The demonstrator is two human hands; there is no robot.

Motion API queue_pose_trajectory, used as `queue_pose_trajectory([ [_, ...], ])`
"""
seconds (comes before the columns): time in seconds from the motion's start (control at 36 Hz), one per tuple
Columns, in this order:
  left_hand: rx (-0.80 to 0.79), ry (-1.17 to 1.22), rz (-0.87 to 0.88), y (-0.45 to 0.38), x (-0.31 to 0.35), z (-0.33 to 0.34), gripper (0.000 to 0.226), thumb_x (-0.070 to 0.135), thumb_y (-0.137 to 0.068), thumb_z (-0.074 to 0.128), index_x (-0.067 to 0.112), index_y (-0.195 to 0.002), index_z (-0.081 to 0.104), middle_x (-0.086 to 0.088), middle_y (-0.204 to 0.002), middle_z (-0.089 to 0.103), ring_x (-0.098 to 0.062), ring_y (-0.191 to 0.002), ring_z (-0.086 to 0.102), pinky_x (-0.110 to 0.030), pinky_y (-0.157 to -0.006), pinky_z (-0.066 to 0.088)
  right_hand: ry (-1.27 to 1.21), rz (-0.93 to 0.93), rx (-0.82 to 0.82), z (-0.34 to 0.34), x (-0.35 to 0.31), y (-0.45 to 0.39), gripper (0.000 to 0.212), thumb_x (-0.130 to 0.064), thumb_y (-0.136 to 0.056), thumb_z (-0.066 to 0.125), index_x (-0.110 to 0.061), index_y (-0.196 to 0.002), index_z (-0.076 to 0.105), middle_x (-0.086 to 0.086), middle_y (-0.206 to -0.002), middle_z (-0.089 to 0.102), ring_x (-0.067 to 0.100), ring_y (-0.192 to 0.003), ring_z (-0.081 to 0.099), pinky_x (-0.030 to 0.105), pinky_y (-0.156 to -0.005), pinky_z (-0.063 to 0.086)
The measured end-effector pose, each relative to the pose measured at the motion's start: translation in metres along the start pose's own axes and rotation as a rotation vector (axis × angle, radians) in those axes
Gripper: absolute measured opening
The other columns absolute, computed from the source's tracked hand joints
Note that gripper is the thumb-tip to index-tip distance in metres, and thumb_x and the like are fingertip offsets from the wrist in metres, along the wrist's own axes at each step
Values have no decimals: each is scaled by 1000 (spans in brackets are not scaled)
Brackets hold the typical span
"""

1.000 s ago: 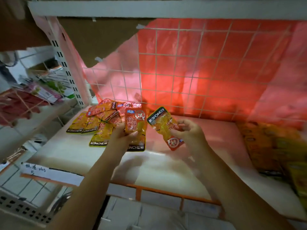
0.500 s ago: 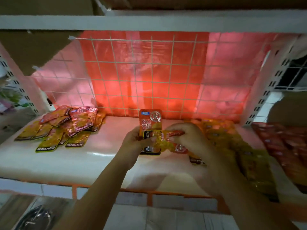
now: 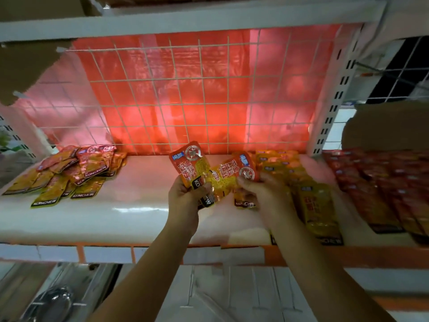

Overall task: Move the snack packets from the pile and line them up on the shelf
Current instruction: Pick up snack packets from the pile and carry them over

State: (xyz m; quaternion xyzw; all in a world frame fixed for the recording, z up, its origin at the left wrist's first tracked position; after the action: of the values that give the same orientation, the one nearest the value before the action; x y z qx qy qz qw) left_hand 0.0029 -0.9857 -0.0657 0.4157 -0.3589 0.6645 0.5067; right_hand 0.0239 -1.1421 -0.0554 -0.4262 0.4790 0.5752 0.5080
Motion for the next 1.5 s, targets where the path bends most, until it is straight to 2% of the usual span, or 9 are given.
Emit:
queue_pose_trajectory([
  [0.19,-52,-80,-41,6,-11,9,34,-3,-66,67,13,-96,63,-4,-87,72,-28,-85,67,-46,-79,54,-30,-178,146,-27,-14,4,14,-4,-81,67,-17,-76,66,0,-69,63,5,-56,59,20,-52,46],
  [0.28,-89,-103,-50,9,-16,24,32,-5,-70,67,10,-98,63,-8,-92,71,-33,-90,65,-49,-82,53,-108,-177,182,-42,-16,8,8,-9,-82,66,-17,-83,67,1,-75,67,11,-61,61,25,-55,48],
  [0.53,-221,-107,-71,29,-40,94,29,-16,-75,58,4,-96,62,-10,-83,69,-24,-73,67,-31,-59,54,-263,-248,405,-137,-40,25,12,-11,-87,63,-18,-80,69,0,-73,64,10,-61,58,22,-54,44],
  [0.75,-286,-149,-132,53,-69,144,28,-10,-79,61,6,-102,62,-9,-92,70,-23,-81,68,-33,-64,55,263,-456,536,-224,-58,33,18,-9,-87,64,-22,-99,65,-14,-77,63,-13,-61,58,8,-61,45],
  [0.92,-279,-164,-127,64,-76,169,30,-10,-76,63,16,-91,65,-4,-86,72,-20,-79,68,-36,-70,54,509,-317,512,-271,-45,10,38,-5,-91,57,-11,-128,56,5,-98,63,16,-66,55,21,-54,46],
  [1.06,-224,-157,-210,71,-85,184,25,-1,-81,62,23,-84,69,-7,-89,71,-38,-95,65,-59,-91,47,826,-235,421,-279,-36,-3,36,-10,-90,59,-11,-126,58,8,-122,62,22,-111,58,30,-92,44],
  [1.17,-210,-81,-315,75,-89,199,33,1,-83,56,28,-72,72,-4,-86,70,-37,-94,63,-62,-92,45,926,-244,509,-283,-25,-3,35,-7,-91,55,-14,-126,58,6,-111,61,16,-93,57,18,-73,42],
  [1.25,-228,-137,-269,80,-92,217,26,4,-78,59,26,-75,72,-6,-89,69,-38,-98,62,-63,-93,43,1011,-247,569,-287,-18,-4,38,-16,-91,57,-19,-128,56,14,-121,53,26,-102,54,25,-83,41],
  [1.5,-272,-396,-309,73,-125,253,26,-7,-81,61,13,-99,64,-3,-88,66,-25,-88,64,-33,-74,54,1012,-229,517,-287,-26,-16,29,-15,-88,59,-13,-116,62,13,-117,59,26,-104,56,30,-87,44],
])
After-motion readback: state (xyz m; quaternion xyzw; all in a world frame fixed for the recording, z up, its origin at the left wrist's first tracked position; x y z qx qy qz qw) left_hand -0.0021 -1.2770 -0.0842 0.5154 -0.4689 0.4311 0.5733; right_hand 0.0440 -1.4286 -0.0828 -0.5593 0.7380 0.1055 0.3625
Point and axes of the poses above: each hand's wrist, its own y-axis away from the middle knuckle, its own z-axis out of the palm, x = y × z, the point moved 2 cm from there along -y, towards the middle knuckle
